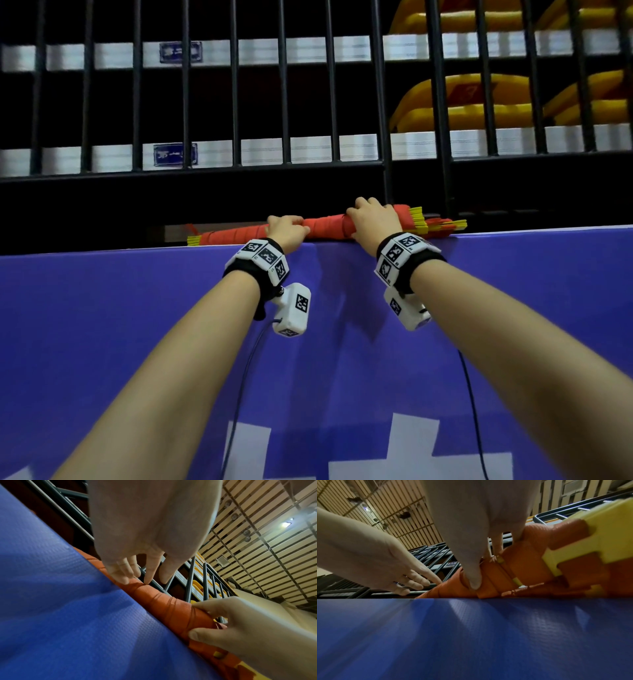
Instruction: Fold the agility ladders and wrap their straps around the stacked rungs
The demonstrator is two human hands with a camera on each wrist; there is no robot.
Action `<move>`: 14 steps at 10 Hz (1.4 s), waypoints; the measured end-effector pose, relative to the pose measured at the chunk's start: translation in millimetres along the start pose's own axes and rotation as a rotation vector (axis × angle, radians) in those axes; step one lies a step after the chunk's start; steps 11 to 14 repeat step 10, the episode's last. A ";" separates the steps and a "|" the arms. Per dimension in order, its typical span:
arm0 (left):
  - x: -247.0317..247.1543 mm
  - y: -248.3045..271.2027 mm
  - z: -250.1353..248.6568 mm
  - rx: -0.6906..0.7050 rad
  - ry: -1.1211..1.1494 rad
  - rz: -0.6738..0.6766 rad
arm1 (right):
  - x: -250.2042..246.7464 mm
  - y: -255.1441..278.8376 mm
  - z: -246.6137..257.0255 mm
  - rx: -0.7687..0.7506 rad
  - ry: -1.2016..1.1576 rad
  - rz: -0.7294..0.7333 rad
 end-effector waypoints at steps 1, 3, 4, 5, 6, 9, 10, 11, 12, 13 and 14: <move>1.8 -1.0 0.1 0.060 -0.078 0.006 | 0.2 -2.1 -4.8 0.002 -0.046 0.019; 6.8 -0.1 1.9 0.109 -0.195 0.026 | 2.8 -1.9 -6.4 0.015 -0.049 0.020; 8.0 4.3 1.6 0.129 -0.243 0.040 | 2.8 -2.0 -7.6 0.009 -0.065 0.088; 7.6 11.2 -0.6 0.139 -0.275 0.027 | 2.5 -1.7 -7.6 0.001 -0.091 0.152; 7.3 20.7 -9.0 0.187 -0.337 -0.005 | -1.6 1.5 -5.6 0.009 -0.129 0.186; -0.8 52.2 -29.7 0.308 -0.273 -0.047 | -33.8 14.2 5.1 -0.012 -0.171 -0.010; -2.3 58.7 -28.3 0.325 -0.278 -0.063 | -34.7 23.5 7.8 0.004 -0.279 0.017; -2.3 58.7 -28.3 0.325 -0.278 -0.063 | -34.7 23.5 7.8 0.004 -0.279 0.017; -2.3 58.7 -28.3 0.325 -0.278 -0.063 | -34.7 23.5 7.8 0.004 -0.279 0.017; -2.3 58.7 -28.3 0.325 -0.278 -0.063 | -34.7 23.5 7.8 0.004 -0.279 0.017; -2.3 58.7 -28.3 0.325 -0.278 -0.063 | -34.7 23.5 7.8 0.004 -0.279 0.017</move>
Point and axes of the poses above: each hand's wrist, its own y-axis away from the middle knuckle, its own x-axis out of the palm, z = x × y, the point moved 4 cm from there along -y, towards the middle knuckle, and after that the axes turned 12 degrees about -x, right-handed, at the moved point
